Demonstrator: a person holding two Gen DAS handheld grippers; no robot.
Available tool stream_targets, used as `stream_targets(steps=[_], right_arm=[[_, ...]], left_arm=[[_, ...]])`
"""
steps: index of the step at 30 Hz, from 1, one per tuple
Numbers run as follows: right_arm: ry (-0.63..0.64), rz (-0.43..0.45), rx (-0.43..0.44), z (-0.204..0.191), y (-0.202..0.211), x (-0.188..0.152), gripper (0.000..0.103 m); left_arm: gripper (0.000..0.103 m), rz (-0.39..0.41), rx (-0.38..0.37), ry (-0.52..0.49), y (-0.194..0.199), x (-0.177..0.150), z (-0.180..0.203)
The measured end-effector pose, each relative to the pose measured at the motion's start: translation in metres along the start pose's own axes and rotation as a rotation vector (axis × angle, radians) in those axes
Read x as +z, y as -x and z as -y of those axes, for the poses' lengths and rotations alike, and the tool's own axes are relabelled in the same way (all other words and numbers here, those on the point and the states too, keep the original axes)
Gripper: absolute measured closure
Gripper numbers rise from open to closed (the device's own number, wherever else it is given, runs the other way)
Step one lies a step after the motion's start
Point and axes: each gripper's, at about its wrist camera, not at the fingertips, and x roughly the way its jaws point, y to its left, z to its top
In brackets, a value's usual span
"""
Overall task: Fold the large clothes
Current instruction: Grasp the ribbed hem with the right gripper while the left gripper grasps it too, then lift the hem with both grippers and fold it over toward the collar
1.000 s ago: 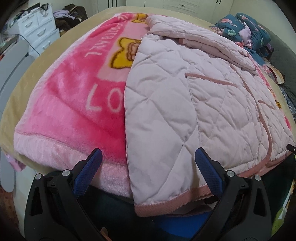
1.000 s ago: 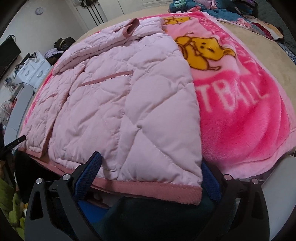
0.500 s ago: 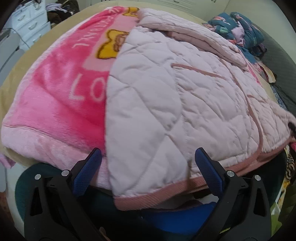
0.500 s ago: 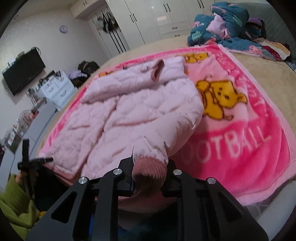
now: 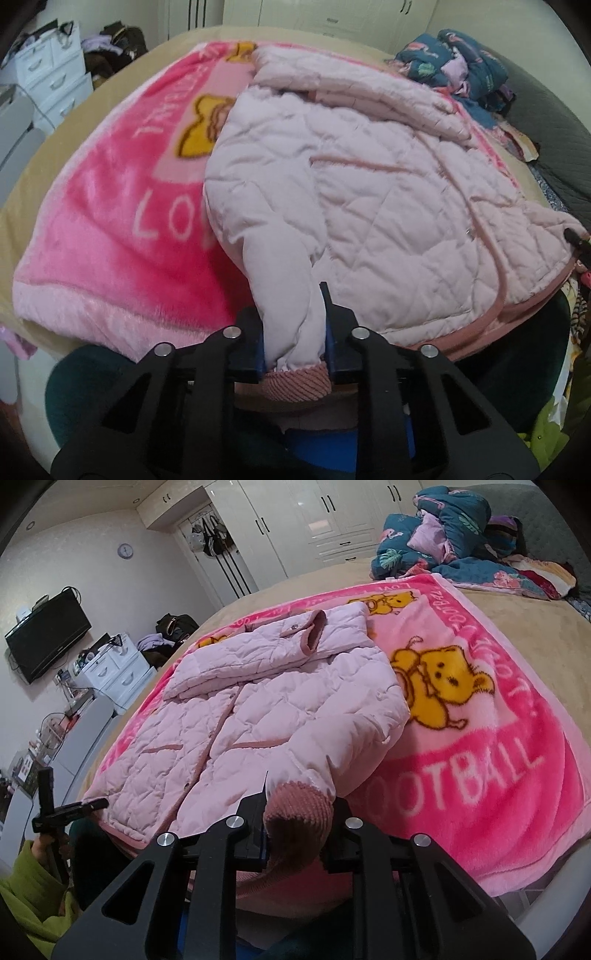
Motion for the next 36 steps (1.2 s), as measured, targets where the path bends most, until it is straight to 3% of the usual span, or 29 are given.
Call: stream_targets(steps=[11, 22, 36], right_arm=[[-0.031, 0.041, 0.008, 0.002, 0.004, 0.004, 0.085], [-0.017, 0.09, 0.015, -0.003, 0.006, 0.029, 0.085], [-0.017, 0.136, 0.02, -0.005, 0.004, 0.057, 0.086]], left_arm=[[0.091, 0.117, -0.016, -0.032, 0.026, 0.025, 0.01], [0.092, 0.205, -0.035, -0.02, 0.039, 0.052, 0.011], [0.092, 0.266, -0.049, -0.019, 0.044, 0.087, 0.014]])
